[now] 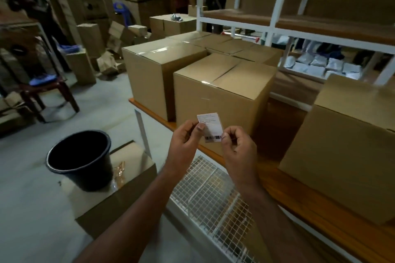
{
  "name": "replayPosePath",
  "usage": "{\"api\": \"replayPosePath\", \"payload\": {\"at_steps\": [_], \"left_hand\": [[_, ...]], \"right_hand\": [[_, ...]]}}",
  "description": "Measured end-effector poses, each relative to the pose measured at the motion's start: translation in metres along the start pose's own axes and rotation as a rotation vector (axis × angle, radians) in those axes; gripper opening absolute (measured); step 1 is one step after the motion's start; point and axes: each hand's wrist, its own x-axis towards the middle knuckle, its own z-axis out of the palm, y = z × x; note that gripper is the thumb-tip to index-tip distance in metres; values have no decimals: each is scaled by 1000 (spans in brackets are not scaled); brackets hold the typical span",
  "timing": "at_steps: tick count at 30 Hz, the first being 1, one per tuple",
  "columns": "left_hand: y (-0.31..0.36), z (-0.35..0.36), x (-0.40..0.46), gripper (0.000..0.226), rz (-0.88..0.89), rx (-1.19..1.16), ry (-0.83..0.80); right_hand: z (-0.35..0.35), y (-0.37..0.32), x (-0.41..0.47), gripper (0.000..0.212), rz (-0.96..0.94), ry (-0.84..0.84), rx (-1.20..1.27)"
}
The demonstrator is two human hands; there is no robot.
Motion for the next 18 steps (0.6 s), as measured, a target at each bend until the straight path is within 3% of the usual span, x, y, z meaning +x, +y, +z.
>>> {"api": "replayPosePath", "payload": {"at_steps": [6, 10, 18], "left_hand": [[-34, -116, 44, 23, 43, 117, 164], [-66, -213, 61, 29, -66, 130, 463], [-119, -352, 51, 21, -257, 284, 783]], "right_hand": [[121, -21, 32, 5, 7, -118, 15], [207, -31, 48, 7, 41, -206, 74], [391, -32, 46, 4, 98, -472, 70]]}}
